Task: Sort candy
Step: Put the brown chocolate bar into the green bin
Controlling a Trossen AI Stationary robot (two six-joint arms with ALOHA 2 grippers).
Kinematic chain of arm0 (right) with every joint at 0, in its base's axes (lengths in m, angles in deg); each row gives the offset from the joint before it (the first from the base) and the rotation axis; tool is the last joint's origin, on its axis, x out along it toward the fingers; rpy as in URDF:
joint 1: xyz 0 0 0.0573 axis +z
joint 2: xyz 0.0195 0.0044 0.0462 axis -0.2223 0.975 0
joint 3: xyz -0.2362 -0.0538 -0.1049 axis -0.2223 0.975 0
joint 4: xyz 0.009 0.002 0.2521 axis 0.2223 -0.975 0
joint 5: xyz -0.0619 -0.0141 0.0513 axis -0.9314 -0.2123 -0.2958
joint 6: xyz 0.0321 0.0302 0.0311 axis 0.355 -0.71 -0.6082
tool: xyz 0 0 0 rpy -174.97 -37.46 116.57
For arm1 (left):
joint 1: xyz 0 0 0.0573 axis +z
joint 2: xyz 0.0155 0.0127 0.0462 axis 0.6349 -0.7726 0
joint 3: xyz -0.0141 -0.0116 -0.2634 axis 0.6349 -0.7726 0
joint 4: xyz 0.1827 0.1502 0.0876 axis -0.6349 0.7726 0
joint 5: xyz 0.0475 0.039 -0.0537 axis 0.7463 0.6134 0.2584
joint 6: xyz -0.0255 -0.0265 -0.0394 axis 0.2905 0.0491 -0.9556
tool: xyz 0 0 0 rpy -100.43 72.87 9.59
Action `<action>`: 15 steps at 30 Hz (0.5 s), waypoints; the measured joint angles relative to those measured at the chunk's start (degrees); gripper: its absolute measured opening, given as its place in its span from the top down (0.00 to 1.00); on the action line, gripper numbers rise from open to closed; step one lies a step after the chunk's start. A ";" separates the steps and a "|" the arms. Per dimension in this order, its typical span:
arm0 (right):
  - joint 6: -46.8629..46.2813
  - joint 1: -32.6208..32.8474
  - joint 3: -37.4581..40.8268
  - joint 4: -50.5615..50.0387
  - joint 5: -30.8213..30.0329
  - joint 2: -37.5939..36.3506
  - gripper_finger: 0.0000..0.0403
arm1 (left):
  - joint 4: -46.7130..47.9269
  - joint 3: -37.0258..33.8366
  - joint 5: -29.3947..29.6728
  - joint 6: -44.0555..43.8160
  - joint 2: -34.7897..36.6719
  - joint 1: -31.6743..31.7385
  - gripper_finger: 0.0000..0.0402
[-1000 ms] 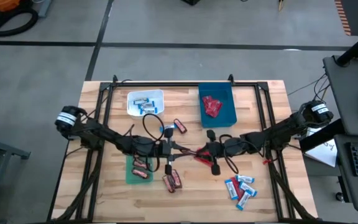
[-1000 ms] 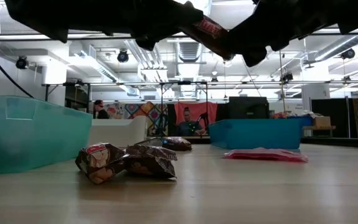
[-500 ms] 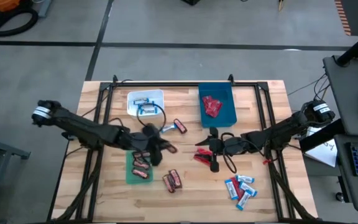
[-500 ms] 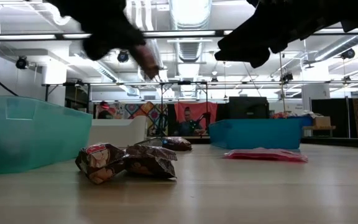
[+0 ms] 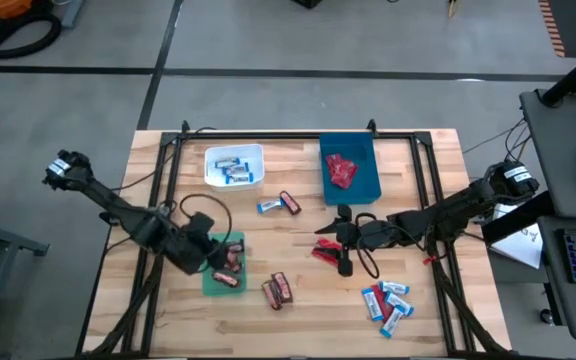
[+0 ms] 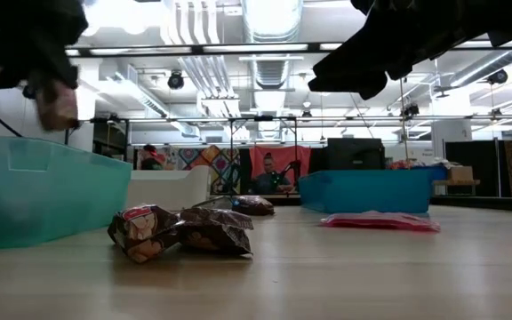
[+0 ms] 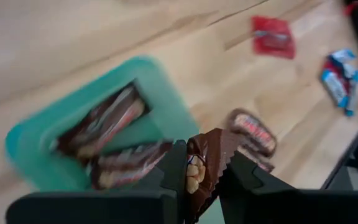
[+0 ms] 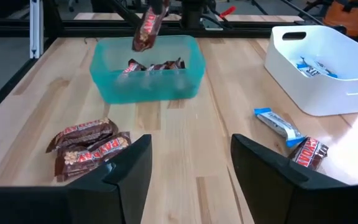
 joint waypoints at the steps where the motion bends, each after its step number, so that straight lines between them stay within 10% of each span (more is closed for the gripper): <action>1: 0.00 0.00 0.00 -0.01 0.00 0.00 0.48 | 0.82 -0.28 0.15 -2.44 -0.18 -1.03 0.91; 15: -0.44 -0.02 0.00 -1.56 0.02 0.00 0.48 | 3.40 -1.26 4.18 -10.13 -4.52 -3.16 0.88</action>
